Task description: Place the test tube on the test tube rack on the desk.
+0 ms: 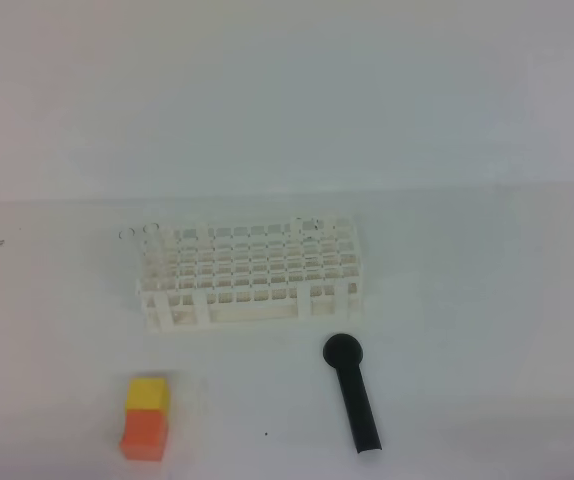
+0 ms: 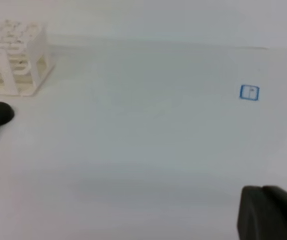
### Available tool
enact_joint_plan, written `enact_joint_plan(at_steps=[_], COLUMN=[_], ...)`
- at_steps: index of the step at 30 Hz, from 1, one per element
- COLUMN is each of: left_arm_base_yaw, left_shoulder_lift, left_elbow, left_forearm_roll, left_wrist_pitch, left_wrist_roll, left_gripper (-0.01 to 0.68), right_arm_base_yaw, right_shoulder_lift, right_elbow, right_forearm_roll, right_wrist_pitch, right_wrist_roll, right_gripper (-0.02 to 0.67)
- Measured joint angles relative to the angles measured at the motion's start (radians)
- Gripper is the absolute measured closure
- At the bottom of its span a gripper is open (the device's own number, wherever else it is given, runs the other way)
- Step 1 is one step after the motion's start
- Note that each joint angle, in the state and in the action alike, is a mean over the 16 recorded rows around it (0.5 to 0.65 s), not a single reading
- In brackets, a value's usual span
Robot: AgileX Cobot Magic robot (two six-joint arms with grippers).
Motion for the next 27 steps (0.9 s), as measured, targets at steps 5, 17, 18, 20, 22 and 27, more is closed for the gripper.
enact_joint_plan(at_steps=[5, 17, 18, 20, 22, 27], left_arm_base_yaw=[0.000, 0.000, 0.000, 0.000, 0.000, 0.000], left_shoulder_lift=[0.000, 0.000, 0.000, 0.000, 0.000, 0.000], left_elbow=[0.000, -0.006, -0.006, -0.006, -0.008, -0.006], left_forearm_roll=[0.000, 0.000, 0.000, 0.000, -0.001, 0.000], left_wrist_pitch=[0.000, 0.003, 0.003, 0.003, 0.003, 0.003], left_wrist_roll=[0.000, 0.000, 0.000, 0.000, 0.000, 0.000], left_gripper=[0.674, 0.674, 0.674, 0.674, 0.674, 0.674], right_arm_base_yaw=[-0.037, -0.081, -0.083, -0.085, -0.085, -0.086], right_shoulder_lift=[0.000, 0.000, 0.000, 0.000, 0.000, 0.000], right_elbow=[-0.001, -0.004, -0.004, -0.004, -0.005, -0.005], right_forearm_roll=[-0.004, -0.007, -0.008, -0.008, -0.008, -0.009], right_wrist_pitch=[0.021, 0.036, 0.036, 0.037, 0.038, 0.040], right_wrist_roll=[0.010, 0.015, 0.015, 0.015, 0.015, 0.015], right_gripper=[0.650, 0.650, 0.650, 0.650, 0.650, 0.650])
